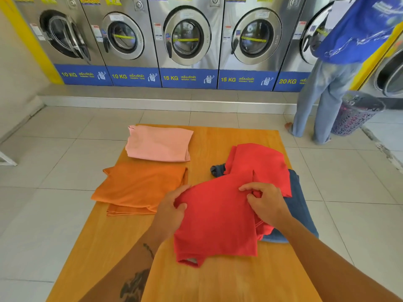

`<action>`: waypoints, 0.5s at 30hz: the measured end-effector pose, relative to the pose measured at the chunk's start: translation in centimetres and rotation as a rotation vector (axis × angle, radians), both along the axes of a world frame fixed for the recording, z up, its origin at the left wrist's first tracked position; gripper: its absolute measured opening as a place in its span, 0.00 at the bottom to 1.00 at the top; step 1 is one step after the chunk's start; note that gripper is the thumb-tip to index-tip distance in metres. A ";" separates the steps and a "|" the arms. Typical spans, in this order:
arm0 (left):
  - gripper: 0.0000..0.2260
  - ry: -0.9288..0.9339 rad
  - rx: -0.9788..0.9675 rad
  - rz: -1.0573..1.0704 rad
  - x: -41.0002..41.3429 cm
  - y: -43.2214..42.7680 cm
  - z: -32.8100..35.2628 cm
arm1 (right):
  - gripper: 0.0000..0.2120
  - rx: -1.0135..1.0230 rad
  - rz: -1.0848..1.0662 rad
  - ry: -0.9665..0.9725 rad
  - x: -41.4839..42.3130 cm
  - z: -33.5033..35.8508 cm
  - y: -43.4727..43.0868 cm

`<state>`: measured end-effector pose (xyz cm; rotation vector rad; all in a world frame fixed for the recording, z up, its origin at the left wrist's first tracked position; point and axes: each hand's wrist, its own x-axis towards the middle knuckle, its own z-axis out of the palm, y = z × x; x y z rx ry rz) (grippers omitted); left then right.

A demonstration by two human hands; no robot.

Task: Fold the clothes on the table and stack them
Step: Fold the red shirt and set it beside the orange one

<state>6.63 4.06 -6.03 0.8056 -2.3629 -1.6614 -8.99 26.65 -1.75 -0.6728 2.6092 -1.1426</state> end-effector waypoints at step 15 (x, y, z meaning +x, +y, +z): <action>0.19 -0.015 -0.094 0.159 14.6 -15.1 2.3 | 0.15 -0.146 -0.054 -0.540 15.0 -1.5 -13.3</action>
